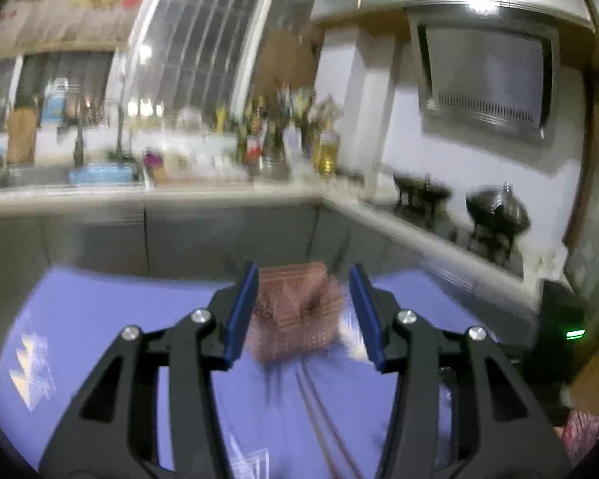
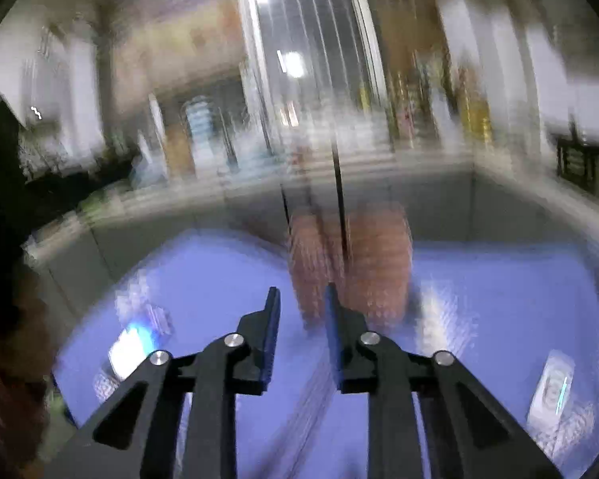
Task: Organize utensils
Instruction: 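Bring both open tools back to the last two chopsticks, then grasp one wooden chopstick with the left tool while the right tool grasps the other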
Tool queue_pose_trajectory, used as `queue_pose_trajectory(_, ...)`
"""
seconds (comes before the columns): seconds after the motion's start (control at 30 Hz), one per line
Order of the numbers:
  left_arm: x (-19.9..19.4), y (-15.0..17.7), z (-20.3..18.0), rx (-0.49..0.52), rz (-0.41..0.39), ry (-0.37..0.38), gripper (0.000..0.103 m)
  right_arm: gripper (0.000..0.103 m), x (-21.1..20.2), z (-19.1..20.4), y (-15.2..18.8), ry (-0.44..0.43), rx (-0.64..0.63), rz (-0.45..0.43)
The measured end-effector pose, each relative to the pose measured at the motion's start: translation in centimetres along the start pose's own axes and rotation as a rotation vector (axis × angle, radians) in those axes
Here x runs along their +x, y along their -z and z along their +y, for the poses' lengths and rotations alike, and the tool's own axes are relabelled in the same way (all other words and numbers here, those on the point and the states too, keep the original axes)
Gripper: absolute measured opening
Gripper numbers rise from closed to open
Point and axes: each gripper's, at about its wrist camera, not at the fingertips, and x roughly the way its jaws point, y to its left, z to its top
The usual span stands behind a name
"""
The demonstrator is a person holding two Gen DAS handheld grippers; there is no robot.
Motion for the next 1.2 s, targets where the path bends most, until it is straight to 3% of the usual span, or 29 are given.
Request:
queue_pose_trajectory(0.1,3.2,6.1,0.1,-0.021,0.211,-0.002,0.045,0.022,5.1,-0.9,5.7,-0.018,0.094,0.268)
queue_pose_trajectory(0.13,4.8,8.6,0.2,-0.047,0.317,-0.016,0.045,0.022,5.9,-1.0,6.6,-0.018,0.107,0.298)
queue_pose_trajectory(0.23,8.2,13.1,0.1,-0.102,0.498,-0.021,0.045,0.022,8.1,-1.4,8.8,-0.047,0.166,0.400)
queue_pose_trajectory(0.27,8.9,13.9,-0.1,-0.109,0.523,-0.024,0.045,0.022,8.8,-1.6,9.4,-0.047,0.175,0.425)
queue_pose_trajectory(0.3,9.5,14.6,-0.4,-0.111,0.543,-0.025,0.045,0.020,8.7,-1.6,9.5,-0.037,0.161,0.396)
queue_pose_trajectory(0.33,10.2,15.2,-0.7,-0.106,0.562,-0.033,0.045,0.017,8.5,-1.3,9.4,0.007,0.096,0.399)
queue_pose_trajectory(0.43,11.7,16.1,-1.5,-0.089,0.588,-0.052,0.045,0.015,7.6,-2.7,9.6,0.114,0.074,0.375)
queue_pose_trajectory(0.5,12.5,16.5,-2.2,-0.068,0.597,-0.063,0.045,0.014,6.7,-4.4,10.0,0.137,0.116,0.359)
queue_pose_trajectory(0.63,14.7,17.1,-3.5,0.035,0.607,-0.155,0.043,0.015,5.4,-6.5,10.5,0.103,0.187,0.352)
queue_pose_trajectory(0.73,15.0,17.3,-3.3,0.066,0.598,-0.189,0.008,0.017,5.6,-6.7,9.8,0.097,0.172,0.359)
queue_pose_trajectory(0.8,14.8,17.2,-2.3,0.032,0.613,-0.163,0.006,0.018,6.3,-6.7,9.2,0.081,0.162,0.362)
queue_pose_trajectory(1.1,10.9,17.8,-0.2,0.036,0.658,-0.125,0.007,0.021,11.5,-5.0,6.0,0.049,0.050,0.409)
queue_pose_trajectory(1.17,11.5,17.4,-0.1,0.033,0.668,-0.116,0.016,0.022,12.9,-5.0,4.9,0.038,0.039,0.417)
queue_pose_trajectory(1.2,11.9,17.1,0.0,0.033,0.666,-0.125,0.028,0.022,13.8,-5.1,4.2,0.029,0.047,0.428)
